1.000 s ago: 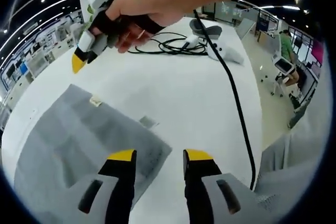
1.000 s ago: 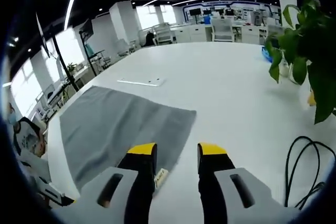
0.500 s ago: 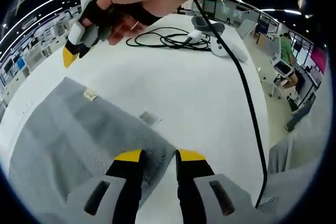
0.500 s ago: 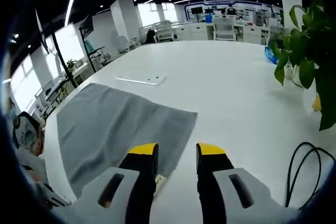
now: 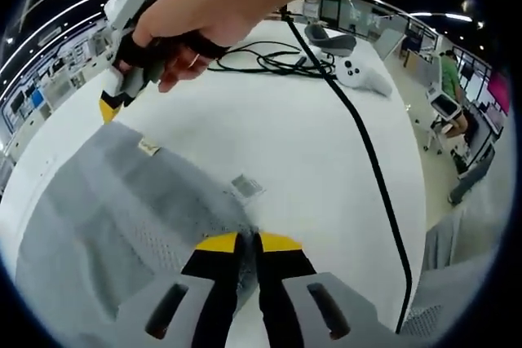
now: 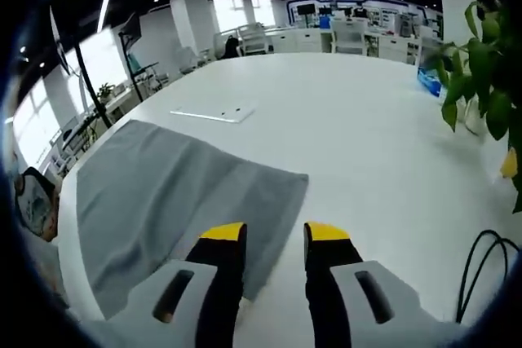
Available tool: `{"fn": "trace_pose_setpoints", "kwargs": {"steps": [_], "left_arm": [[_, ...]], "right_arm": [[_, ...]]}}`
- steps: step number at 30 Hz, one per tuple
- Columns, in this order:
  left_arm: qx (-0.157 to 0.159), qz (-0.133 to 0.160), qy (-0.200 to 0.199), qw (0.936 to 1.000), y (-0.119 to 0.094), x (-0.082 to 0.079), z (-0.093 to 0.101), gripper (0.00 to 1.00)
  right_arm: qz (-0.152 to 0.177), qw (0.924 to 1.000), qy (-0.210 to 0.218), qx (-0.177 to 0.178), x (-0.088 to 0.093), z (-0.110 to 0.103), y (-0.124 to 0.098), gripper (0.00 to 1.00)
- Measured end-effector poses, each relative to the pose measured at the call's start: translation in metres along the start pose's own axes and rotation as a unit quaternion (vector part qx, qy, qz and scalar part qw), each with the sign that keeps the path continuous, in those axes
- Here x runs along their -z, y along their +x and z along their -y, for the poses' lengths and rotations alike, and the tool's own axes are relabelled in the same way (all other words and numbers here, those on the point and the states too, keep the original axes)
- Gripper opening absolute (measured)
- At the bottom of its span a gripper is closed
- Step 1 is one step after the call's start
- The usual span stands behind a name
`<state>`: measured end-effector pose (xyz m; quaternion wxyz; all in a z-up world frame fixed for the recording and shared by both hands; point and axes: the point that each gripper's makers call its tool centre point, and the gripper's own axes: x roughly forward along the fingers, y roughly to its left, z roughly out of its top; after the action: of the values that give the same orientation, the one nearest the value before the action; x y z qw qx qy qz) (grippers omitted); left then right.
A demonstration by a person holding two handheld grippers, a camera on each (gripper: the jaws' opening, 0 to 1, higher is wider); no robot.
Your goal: Fold the towel on the table until its edges align and the towel forms a compact rectangular stack.
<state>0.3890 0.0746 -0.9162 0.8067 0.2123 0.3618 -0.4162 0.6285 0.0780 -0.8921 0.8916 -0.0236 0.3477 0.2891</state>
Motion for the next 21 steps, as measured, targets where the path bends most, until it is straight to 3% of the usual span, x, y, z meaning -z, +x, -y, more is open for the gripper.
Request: {"fn": "trace_pose_setpoints", "kwargs": {"steps": [10,12,21], "left_arm": [[0.000,0.002,0.005,1.0000,0.000,0.000,0.000,0.07],[-0.001,0.001,0.004,1.0000,0.001,0.000,0.000,0.07],[0.001,0.005,0.005,1.0000,0.002,0.000,0.000,0.07]], "right_arm": [[0.004,0.9994,-0.027,0.021,-0.013,0.011,0.030,0.27],[0.002,0.9986,-0.045,0.028,-0.017,0.021,0.045,0.26],[-0.009,0.9971,-0.065,0.037,-0.016,0.017,0.050,0.22]]}}
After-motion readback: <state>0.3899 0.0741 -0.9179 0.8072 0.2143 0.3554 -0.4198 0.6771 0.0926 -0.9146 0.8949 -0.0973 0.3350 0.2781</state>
